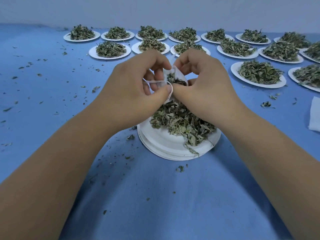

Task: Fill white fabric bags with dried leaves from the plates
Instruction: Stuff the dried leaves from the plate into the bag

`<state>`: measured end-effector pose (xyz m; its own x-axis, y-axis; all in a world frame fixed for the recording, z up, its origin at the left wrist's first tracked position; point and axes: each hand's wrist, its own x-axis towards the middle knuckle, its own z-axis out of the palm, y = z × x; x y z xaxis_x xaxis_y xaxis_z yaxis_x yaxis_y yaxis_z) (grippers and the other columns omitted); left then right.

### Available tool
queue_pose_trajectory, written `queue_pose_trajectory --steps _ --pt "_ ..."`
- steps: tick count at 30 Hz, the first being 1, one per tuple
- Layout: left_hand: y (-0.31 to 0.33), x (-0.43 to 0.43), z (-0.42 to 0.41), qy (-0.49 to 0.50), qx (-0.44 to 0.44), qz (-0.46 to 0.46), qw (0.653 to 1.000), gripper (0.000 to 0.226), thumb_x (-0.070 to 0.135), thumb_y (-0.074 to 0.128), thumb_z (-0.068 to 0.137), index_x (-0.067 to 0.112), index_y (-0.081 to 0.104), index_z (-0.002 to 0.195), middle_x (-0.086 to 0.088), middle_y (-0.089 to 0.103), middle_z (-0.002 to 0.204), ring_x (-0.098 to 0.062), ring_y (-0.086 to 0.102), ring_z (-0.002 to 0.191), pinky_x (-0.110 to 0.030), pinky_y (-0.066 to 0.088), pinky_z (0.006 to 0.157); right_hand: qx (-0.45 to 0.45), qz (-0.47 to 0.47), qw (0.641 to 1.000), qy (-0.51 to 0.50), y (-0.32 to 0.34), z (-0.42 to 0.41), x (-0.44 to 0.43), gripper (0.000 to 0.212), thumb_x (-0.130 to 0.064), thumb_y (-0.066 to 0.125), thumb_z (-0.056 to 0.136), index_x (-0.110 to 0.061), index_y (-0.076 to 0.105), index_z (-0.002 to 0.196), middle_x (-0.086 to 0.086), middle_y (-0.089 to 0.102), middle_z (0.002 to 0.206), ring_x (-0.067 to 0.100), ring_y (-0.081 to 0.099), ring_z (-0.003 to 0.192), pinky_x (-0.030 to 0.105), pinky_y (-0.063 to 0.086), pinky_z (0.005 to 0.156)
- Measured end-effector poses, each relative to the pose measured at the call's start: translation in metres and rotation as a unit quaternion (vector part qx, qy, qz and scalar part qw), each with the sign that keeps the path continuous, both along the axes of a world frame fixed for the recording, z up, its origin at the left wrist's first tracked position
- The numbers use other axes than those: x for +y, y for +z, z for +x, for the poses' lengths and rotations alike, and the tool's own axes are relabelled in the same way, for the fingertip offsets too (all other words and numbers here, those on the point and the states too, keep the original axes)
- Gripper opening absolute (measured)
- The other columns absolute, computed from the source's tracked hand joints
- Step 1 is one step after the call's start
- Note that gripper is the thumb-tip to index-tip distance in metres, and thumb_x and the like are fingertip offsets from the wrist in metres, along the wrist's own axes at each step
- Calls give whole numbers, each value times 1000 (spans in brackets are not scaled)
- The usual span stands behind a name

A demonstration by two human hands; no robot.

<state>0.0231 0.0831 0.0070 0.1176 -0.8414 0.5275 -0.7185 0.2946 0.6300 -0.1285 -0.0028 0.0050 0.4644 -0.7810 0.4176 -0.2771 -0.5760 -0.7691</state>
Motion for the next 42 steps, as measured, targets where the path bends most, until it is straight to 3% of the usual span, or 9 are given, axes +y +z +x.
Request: queue_pose_trajectory --steps 7,10,13,19,24,33,36,40,42 --pt "1 0 1 29 -12 -18 999 28 7 64 82 21 64 106 6 64 92 -16 62 78 -35 55 74 -4 26 999 27 3 -1 2 25 -20 79 77 -29 65 97 -12 71 96 17 69 65 25 52 66" --pt "2 0 2 58 -12 -2 998 27 18 64 78 27 66 104 11 63 100 -13 63 82 -34 56 75 2 48 997 60 6 -5 4 28 -23 81 80 -29 66 103 -13 72 102 20 72 72 30 59 74" --pt "2 -2 3 80 -30 -4 996 28 8 64 80 23 72 102 11 63 105 -8 63 80 -33 54 77 10 76 994 78 5 -8 3 20 -26 73 86 -30 68 105 -18 72 106 14 75 81 42 61 85" --pt "4 -2 4 82 -47 -36 995 27 6 61 82 20 80 97 9 66 106 -12 65 87 -34 56 80 -24 55 998 27 1 -5 -1 8 -24 75 88 -29 70 92 -14 75 90 13 74 74 30 58 67" --pt "3 -1 3 63 -55 -33 996 28 12 59 84 25 81 95 10 66 109 -10 64 92 -30 55 82 -64 45 997 -16 0 -5 -3 10 -27 77 87 -24 70 95 -6 76 81 15 73 70 45 62 73" --pt "8 6 8 17 -43 17 999 32 14 51 71 34 74 81 21 59 122 -13 60 92 -34 45 71 -86 41 995 -35 0 -6 -1 22 -28 73 91 -34 76 112 -12 76 83 9 72 75 40 62 78" --pt "14 6 15 20 7 15 1000 39 10 44 65 33 71 82 23 60 120 4 57 86 -22 40 62 -91 48 994 -35 0 -7 -1 22 -25 76 90 -36 77 109 -17 74 82 5 72 74 37 63 77" --pt "15 7 18 32 67 28 997 33 17 45 73 36 67 87 3 68 111 -28 65 85 -43 52 64 -66 56 996 -20 -1 -8 -1 32 -24 78 87 -37 73 115 -13 75 91 9 75 77 38 62 82" --pt "11 4 14 54 53 32 997 16 29 56 85 40 66 92 12 68 91 -20 64 73 -32 52 59 -62 55 996 -14 0 -8 0 32 -23 79 86 -37 73 114 -12 75 91 10 75 78 40 62 82"
